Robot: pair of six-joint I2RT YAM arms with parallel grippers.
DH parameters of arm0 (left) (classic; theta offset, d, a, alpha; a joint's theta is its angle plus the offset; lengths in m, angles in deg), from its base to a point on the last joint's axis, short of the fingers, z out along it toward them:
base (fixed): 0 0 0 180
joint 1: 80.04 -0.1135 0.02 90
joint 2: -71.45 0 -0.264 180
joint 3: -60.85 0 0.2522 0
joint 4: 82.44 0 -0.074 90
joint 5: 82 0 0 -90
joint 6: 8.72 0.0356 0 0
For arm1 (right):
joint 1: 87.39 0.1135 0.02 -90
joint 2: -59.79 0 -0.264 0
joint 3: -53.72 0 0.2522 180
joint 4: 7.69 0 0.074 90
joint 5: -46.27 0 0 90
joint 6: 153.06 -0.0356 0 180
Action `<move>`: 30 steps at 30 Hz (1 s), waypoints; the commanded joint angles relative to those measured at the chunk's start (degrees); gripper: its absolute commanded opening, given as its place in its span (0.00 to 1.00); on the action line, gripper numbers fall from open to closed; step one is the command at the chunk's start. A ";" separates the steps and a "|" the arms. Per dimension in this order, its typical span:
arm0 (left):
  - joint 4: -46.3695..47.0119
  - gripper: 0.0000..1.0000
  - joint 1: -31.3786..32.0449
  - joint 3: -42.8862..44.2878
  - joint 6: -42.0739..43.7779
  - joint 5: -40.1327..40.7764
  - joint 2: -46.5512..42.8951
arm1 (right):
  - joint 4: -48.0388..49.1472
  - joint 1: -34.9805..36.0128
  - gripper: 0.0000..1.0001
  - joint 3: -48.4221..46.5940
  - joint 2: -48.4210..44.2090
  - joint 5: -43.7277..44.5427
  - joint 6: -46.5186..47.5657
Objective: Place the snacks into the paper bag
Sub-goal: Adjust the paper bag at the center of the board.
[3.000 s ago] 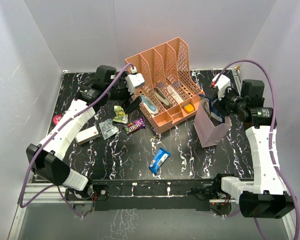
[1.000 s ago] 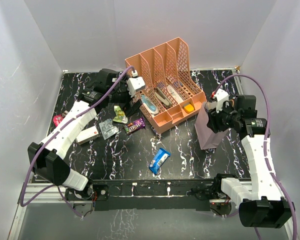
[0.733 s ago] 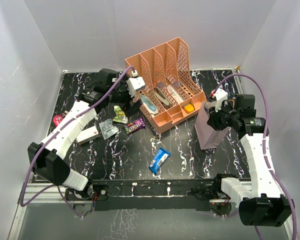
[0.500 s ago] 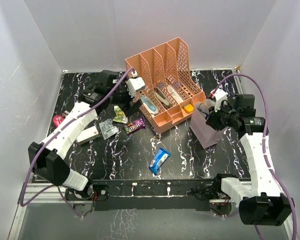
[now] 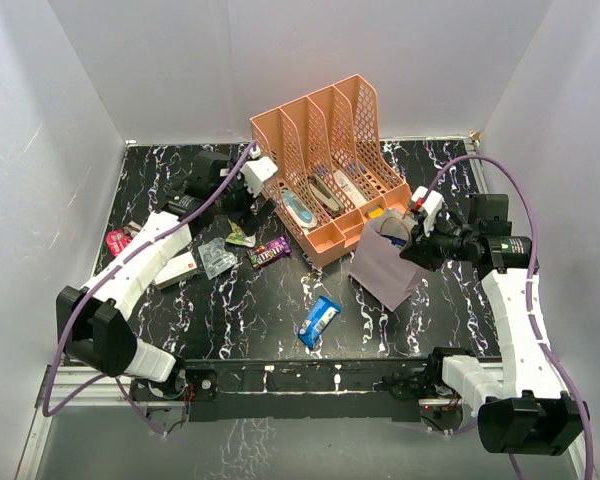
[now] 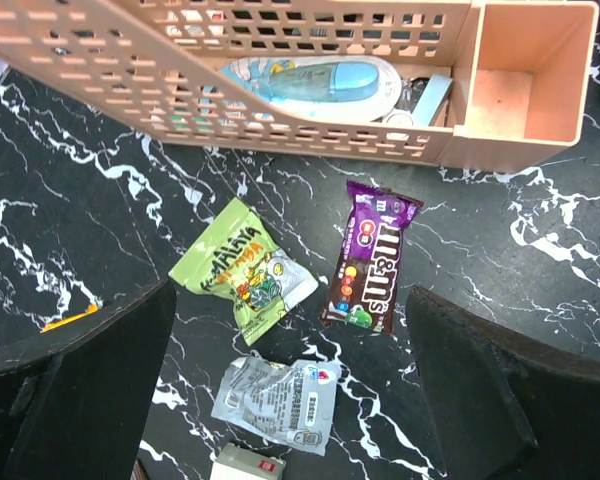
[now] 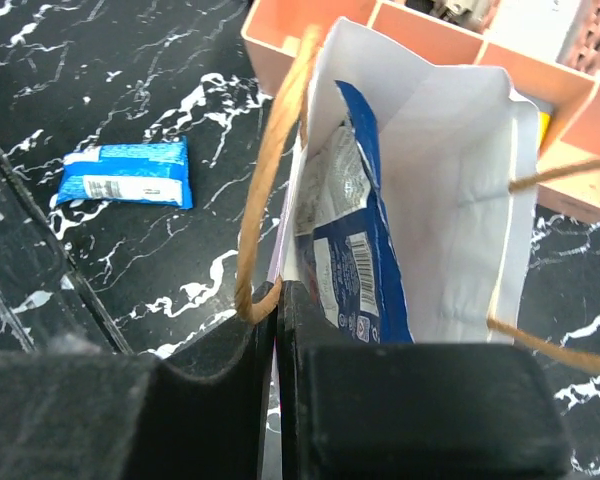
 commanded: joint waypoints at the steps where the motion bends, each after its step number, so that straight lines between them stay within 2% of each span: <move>1: 1.31 0.98 -1.07 -3.12 -1.21 0.15 -3.75 | -0.57 0.39 0.08 -1.92 -0.14 -8.40 8.19; 6: 2.29 0.98 -1.77 -5.96 -1.45 0.03 -3.78 | -1.64 4.25 0.08 -2.72 2.35 -9.28 12.57; 14: 2.16 0.98 -2.19 -8.40 -1.19 -2.46 -3.77 | 6.77 15.19 0.08 -2.00 3.97 -2.81 10.40; 26: 5.26 0.97 -2.28 -15.37 -3.74 -2.81 -2.79 | 9.01 20.09 0.08 -3.08 8.02 -1.74 14.83; 30: 7.13 0.96 -2.27 -17.76 -1.35 -4.20 -1.83 | 9.17 20.12 0.08 -3.08 7.69 -0.14 14.74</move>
